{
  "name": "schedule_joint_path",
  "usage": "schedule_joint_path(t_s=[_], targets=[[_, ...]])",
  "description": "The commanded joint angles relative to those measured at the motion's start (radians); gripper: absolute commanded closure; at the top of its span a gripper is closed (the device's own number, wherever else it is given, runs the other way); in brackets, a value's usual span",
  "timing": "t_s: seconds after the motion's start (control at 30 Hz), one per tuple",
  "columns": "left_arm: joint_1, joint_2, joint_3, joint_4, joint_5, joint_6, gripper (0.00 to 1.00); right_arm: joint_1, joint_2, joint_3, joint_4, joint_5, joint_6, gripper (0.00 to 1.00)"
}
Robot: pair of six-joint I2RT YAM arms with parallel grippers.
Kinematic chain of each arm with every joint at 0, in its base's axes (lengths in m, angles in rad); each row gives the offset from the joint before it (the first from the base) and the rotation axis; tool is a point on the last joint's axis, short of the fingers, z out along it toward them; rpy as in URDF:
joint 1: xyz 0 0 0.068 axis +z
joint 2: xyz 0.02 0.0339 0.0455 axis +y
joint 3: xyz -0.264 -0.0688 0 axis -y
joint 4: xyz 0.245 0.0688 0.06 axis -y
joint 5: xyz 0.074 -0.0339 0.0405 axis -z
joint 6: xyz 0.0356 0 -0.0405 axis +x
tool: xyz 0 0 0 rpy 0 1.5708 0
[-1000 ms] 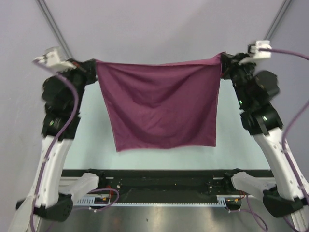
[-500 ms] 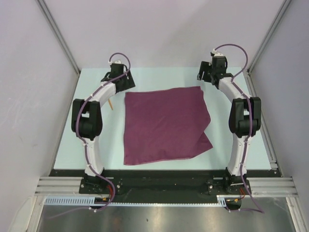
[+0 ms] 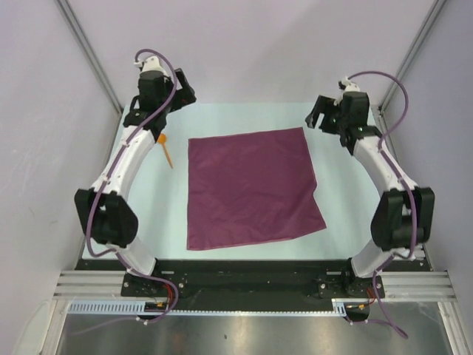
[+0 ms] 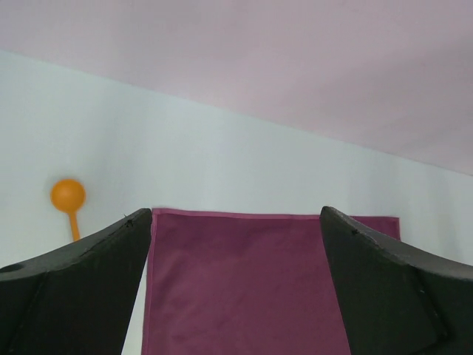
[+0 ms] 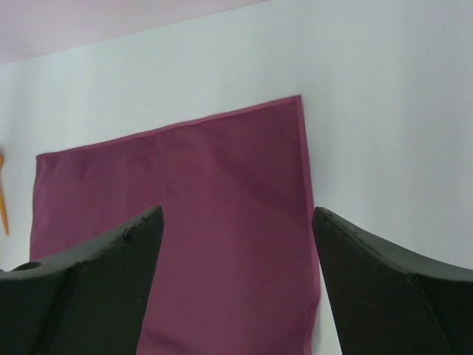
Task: Fold the napkin, place the utensils inside, and roll it up
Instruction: Fold the napkin
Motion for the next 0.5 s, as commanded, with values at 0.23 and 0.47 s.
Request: schedule_joint_path(t_s=[0.23, 0.47], targets=[[0.007, -0.279, -0.054, -0.266, 0.105, 0.16, 0.0, 0.33, -0.326, -0.407, -0.016, 0.078, -0.034, 0.14], [0.097, -0.583, -0.462, -0.176, 0.108, 0.175, 0.0, 0.656, -0.285, -0.421, 0.064, 0.037, -0.1, 0.14]])
